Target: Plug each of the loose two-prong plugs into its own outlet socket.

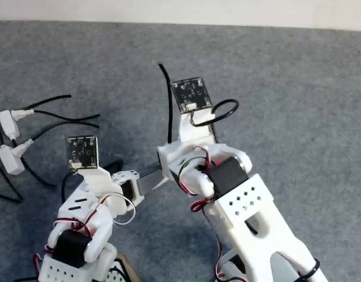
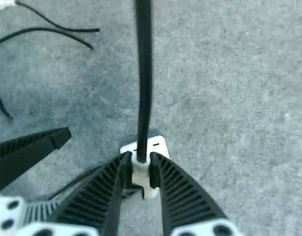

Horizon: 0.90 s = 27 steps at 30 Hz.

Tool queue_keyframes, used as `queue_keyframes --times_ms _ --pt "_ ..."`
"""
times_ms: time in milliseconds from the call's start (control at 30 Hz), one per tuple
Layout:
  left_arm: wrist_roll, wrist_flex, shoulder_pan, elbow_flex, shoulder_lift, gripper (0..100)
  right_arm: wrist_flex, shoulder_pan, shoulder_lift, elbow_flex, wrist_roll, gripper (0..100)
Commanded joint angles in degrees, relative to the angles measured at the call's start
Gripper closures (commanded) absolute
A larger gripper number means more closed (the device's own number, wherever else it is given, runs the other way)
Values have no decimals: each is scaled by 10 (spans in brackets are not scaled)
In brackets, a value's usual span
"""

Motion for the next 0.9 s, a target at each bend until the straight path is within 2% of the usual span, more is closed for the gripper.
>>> queue_keyframes --times_ms 0,333,667,867 --pt "-7 -9 -6 0 5 575 43 -3 -21 -61 20 995" --pt "-7 -11 -7 0 5 575 96 6 -21 -77 62 995" --pt "-7 -11 -7 0 5 575 114 5 -17 -72 147 995" --pt "-7 -11 -7 0 5 575 109 6 -15 -72 147 995"
